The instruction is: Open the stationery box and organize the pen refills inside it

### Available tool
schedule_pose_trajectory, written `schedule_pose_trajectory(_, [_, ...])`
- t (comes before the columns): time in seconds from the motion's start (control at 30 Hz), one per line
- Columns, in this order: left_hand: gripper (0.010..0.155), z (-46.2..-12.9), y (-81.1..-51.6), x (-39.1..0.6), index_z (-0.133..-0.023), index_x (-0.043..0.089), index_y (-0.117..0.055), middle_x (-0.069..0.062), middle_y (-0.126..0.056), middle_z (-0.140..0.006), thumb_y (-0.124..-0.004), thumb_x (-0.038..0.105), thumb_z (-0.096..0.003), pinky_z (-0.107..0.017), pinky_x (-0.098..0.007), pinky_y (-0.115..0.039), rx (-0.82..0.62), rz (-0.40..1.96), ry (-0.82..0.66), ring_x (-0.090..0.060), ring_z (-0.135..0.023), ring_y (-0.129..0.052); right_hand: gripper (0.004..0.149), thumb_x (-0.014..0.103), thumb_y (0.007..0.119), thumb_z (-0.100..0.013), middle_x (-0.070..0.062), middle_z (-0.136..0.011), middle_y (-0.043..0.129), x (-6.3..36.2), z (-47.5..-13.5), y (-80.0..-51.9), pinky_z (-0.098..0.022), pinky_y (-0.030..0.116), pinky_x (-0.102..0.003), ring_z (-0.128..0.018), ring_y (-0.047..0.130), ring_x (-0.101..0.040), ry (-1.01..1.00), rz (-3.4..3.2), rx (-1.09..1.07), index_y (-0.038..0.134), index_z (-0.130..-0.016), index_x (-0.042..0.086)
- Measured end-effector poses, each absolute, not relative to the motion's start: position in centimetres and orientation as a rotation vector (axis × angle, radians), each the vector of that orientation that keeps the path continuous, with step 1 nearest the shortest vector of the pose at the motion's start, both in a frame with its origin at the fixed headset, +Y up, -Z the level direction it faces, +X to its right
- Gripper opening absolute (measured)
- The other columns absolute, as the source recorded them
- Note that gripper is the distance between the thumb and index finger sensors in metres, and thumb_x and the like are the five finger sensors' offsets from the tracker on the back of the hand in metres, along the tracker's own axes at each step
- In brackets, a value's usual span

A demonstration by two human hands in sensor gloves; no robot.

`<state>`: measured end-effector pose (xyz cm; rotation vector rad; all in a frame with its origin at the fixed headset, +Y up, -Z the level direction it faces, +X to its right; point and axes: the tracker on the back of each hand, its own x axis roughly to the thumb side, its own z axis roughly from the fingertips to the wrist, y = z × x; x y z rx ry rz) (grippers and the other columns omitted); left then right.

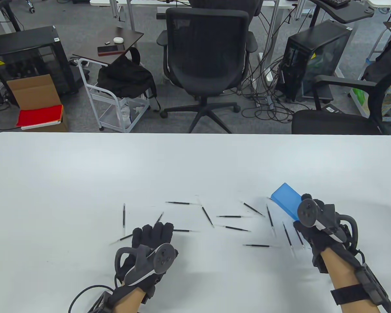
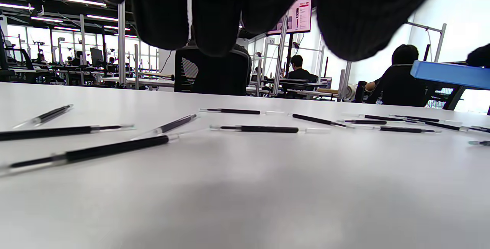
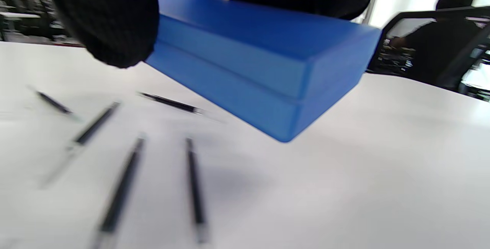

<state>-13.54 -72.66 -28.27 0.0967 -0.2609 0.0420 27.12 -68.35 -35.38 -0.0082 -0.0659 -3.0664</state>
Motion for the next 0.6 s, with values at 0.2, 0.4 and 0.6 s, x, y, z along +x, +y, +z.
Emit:
schedule_pose_trajectory(0.2, [0.072,-27.5,-72.2,-12.6,-0.113,0.023,-0.06,-0.011,-0.075,-0.115,-0.076,0.054,-0.0494,-0.078,-0.061,-0.059,0.136,0.061,-0.375,-0.041,-0.101,-0.082,0.09,0.048,0.088,-0.045,-0.026,-0.117,0.065,19.8,-31.6,-67.7,-0.073,0.062,-0.063,-0.098,0.074,-0.05,0.014,-2.985,-0.453,0.045,-0.118,0.015])
schedule_pose_trajectory(0.4, [0.077,-26.7,-72.2,-11.2,-0.113,0.023,-0.058,-0.01,-0.074,-0.116,-0.078,0.057,-0.0469,-0.078,-0.061,-0.062,0.123,-0.028,-0.459,-0.039,-0.101,-0.084,0.089,0.05,0.087,-0.045,-0.024,-0.117,0.066,12.4,-28.3,-70.9,-0.074,0.063,-0.062,-0.099,0.075,-0.048,-0.081,-2.811,-0.819,0.047,-0.117,0.017])
schedule_pose_trajectory(0.6, [0.087,-26.7,-73.3,-10.1,-0.114,0.022,-0.056,-0.01,-0.07,-0.118,-0.085,0.06,-0.0414,-0.078,-0.061,-0.061,0.017,-0.061,-0.549,-0.04,-0.103,-0.082,0.088,0.05,0.086,-0.044,-0.024,-0.117,0.066,8.0,-26.8,-73.5,-0.074,0.063,-0.062,-0.099,0.075,-0.047,-0.183,-2.742,-0.993,0.048,-0.117,0.017])
